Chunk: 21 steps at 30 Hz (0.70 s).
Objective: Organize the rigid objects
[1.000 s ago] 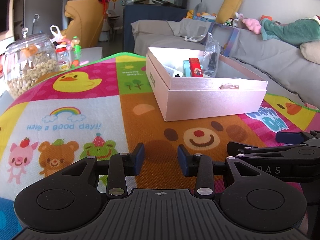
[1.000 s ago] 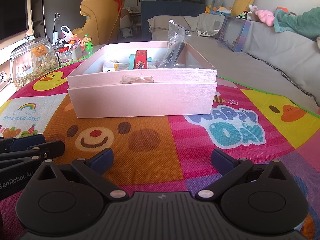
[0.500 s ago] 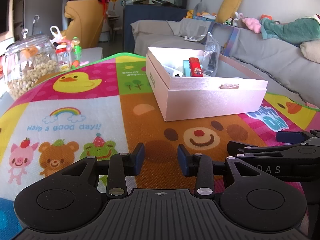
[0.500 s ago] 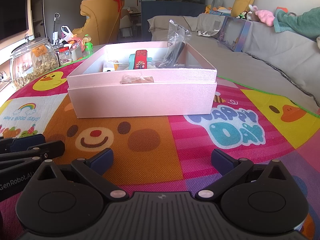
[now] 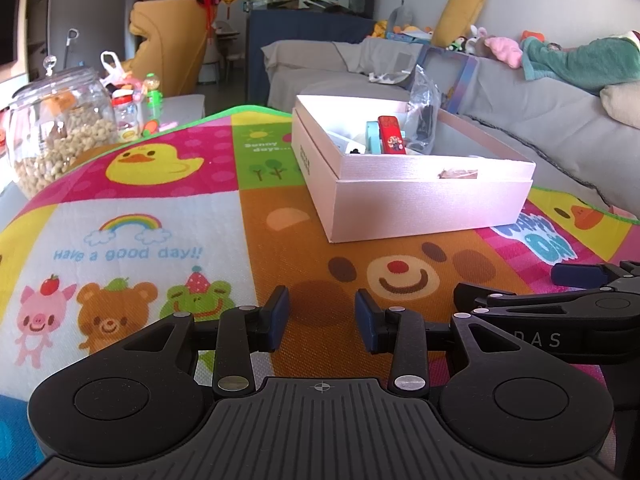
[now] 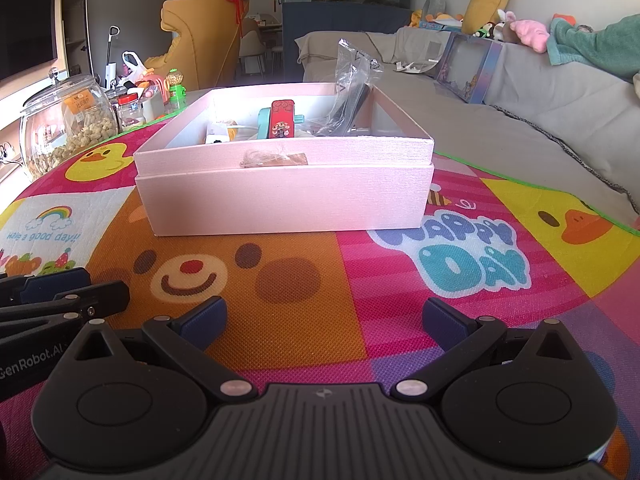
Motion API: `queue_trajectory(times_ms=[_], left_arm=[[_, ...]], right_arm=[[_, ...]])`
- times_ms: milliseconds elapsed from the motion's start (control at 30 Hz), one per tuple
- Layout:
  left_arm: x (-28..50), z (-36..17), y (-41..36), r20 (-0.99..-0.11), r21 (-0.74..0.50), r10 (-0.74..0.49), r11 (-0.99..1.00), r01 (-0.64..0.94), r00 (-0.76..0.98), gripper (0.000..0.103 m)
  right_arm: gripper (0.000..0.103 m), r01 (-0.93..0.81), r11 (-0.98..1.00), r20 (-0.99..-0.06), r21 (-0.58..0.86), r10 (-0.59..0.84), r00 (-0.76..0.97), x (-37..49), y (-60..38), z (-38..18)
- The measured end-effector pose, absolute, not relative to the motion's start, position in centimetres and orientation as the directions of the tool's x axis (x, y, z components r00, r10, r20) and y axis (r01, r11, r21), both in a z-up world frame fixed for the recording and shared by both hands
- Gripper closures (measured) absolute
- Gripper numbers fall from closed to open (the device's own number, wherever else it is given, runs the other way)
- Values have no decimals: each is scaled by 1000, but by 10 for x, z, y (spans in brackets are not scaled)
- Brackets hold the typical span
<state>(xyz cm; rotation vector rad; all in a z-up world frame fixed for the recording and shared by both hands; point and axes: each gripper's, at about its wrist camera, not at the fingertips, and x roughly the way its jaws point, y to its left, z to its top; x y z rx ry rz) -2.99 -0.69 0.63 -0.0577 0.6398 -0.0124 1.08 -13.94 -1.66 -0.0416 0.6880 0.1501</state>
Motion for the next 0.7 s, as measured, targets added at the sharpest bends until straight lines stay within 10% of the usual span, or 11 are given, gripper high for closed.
queue_trajectory(times_ms=[700], left_arm=[[-29, 6, -7, -597, -50, -25, 999, -6, 802, 63]], right_arm=[[0, -152, 988, -635, 11, 124, 762, 11, -139, -17]])
